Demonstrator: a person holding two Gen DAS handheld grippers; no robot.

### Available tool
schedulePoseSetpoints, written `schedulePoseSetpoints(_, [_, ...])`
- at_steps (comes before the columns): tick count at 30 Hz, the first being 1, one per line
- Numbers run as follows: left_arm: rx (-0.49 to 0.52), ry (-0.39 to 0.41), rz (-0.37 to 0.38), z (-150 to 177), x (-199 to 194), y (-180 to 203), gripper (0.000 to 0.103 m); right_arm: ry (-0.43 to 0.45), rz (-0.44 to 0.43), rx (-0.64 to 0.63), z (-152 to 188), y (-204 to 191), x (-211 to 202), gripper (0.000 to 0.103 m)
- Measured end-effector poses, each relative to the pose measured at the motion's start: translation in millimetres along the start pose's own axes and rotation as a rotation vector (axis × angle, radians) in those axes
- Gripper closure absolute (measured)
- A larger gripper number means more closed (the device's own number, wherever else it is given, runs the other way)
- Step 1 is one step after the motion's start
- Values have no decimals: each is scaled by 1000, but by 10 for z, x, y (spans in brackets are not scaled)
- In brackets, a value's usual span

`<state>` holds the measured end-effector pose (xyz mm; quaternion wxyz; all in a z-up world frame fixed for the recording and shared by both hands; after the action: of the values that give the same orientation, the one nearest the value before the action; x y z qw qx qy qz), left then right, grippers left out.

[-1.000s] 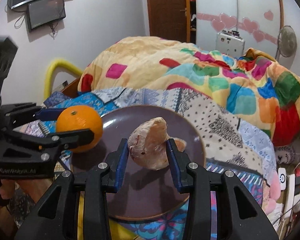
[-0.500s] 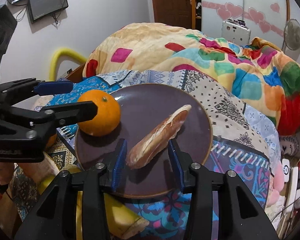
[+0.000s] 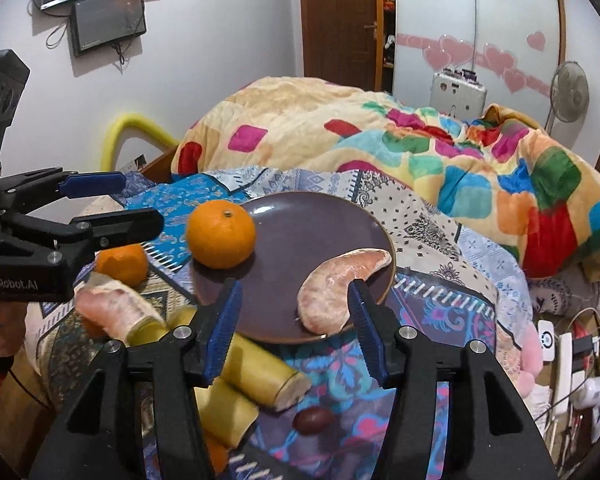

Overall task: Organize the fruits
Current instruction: 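Open both grippers and withdraw them from the purple plate, then grasp a small tangerine with the left gripper while the right gripper grasps another tangerine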

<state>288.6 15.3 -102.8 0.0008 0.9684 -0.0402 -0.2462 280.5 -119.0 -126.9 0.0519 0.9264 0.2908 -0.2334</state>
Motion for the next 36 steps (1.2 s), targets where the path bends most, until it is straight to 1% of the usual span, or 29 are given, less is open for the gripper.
schedulePoseSetpoints(4, [-11,8,-22,110,-213,-83,16,25,-5,0,19,-77,-175,46])
schedulePoseSetpoints(6, [-13,4,-36,184,-285,-129,16,36,1,-10,40,-125,-256,45])
schedulePoseSetpoints(10, [-22,-20,-64,398,-427,-237,15,44,-4,-24,105,-228,-365,45])
schedulePoseSetpoints(15, [-35,-57,-82,684,-529,-336,15,38,-18,-11,234,-323,-433,44])
schedulePoseSetpoints(22, [-70,-123,-80,1053,-482,-418,15,-17,-25,-31,452,-461,-324,44])
schedulePoseSetpoints(27, [-76,-144,-83,1193,-396,-464,15,-59,-35,-50,595,-559,-179,44])
schedulePoseSetpoints(30, [-77,-147,-78,1226,-336,-456,15,-63,-23,-77,629,-610,-120,43])
schedulePoseSetpoints(31, [-72,-147,-75,1236,-318,-445,17,-62,-18,-89,631,-626,-106,42])
schedulePoseSetpoints(35, [-57,-154,-61,1278,-254,-405,34,-67,-9,-129,627,-684,-32,40])
schedulePoseSetpoints(36, [-58,-154,-57,1286,-242,-399,36,-69,-5,-140,632,-698,-13,40])
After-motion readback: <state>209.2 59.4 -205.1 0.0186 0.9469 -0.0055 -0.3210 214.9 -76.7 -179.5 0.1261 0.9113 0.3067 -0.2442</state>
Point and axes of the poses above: each gripper's, at about its wrist camera, not at the fingertips, and x roughly the way its jaws point, y to its right, z to its underside, the point moved 6 cm from there along x, roughly the way its jaws point, and after that the axes turned 15 degrees about y, right-handed, at the moved point
